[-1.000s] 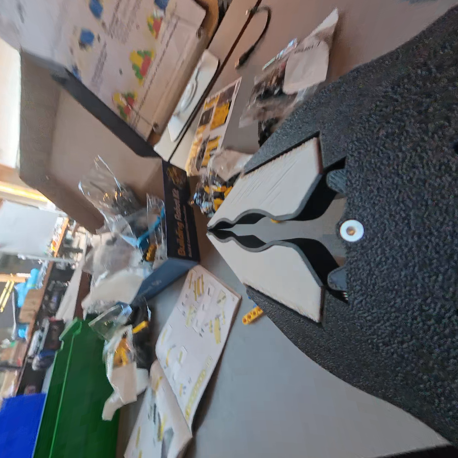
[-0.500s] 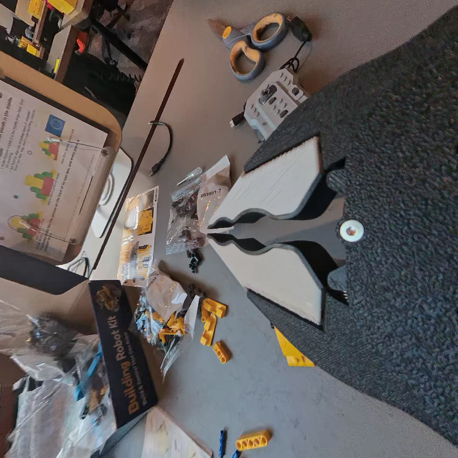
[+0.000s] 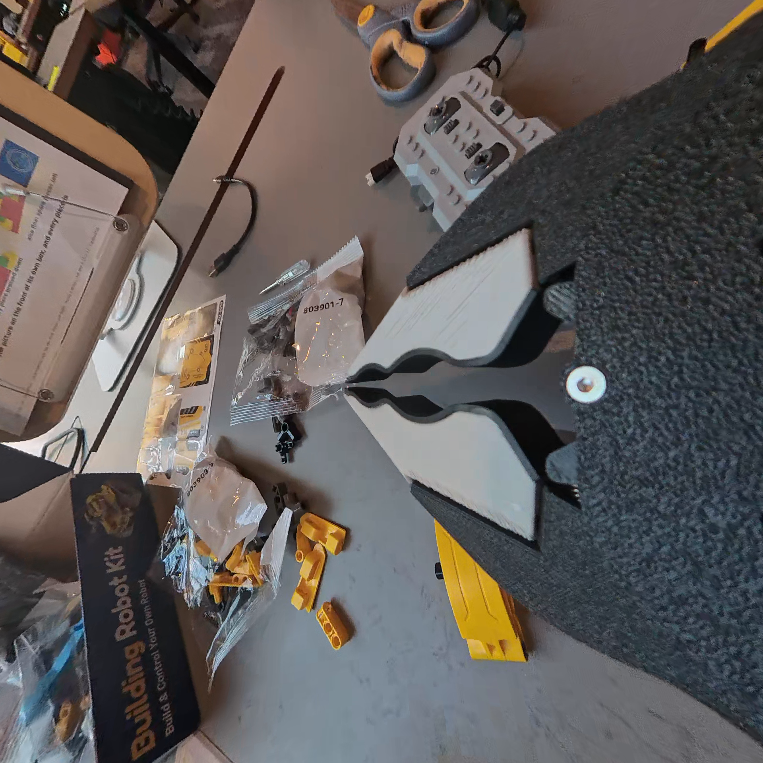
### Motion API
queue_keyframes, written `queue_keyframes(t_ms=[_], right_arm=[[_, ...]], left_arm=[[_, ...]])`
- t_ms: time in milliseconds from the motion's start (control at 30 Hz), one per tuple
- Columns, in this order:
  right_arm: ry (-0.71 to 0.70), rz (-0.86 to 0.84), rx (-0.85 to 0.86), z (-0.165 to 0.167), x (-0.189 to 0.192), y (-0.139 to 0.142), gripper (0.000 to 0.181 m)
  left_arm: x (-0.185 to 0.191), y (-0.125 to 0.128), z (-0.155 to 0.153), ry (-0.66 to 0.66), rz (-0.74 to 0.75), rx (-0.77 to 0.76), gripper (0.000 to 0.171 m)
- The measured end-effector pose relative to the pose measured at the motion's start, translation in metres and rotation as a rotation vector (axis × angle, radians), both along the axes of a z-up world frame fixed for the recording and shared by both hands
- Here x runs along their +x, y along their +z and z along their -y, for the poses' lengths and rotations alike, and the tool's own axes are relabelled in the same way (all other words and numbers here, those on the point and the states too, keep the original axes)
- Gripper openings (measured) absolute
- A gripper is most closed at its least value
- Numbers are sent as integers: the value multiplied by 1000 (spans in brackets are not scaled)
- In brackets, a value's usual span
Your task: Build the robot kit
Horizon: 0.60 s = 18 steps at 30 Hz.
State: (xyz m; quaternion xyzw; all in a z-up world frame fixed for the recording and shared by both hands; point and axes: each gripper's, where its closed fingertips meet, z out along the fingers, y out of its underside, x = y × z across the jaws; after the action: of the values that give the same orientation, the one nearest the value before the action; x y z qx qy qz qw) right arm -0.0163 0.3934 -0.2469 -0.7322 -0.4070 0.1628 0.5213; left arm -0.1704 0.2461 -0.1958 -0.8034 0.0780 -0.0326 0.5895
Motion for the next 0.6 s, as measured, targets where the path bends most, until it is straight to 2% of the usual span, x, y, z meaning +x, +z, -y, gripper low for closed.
queue_keyframes(t_ms=[100, 200, 300, 400, 467, 600], right_arm=[[2, 33, 9, 0, -2, -3, 11], [20, 80, 41, 3, -6, -7, 18], [4, 114, 97, -1, -7, -6, 17], [-5, 136, 118, -8, -9, -7, 17], [-5, 142, 145, -14, -13, -5, 17], [4, 142, 135, -30, -21, -6, 20]], left_arm=[[7, 9, -48, -48, -17, -10, 31], [15, -2, -90, -112, -19, -80, 38], [9, -12, -125, -90, -83, -99, 36], [15, -16, -151, -133, -124, -136, 36], [14, -18, -166, -153, -211, -154, 37], [29, -29, -185, -290, -319, -269, 41]])
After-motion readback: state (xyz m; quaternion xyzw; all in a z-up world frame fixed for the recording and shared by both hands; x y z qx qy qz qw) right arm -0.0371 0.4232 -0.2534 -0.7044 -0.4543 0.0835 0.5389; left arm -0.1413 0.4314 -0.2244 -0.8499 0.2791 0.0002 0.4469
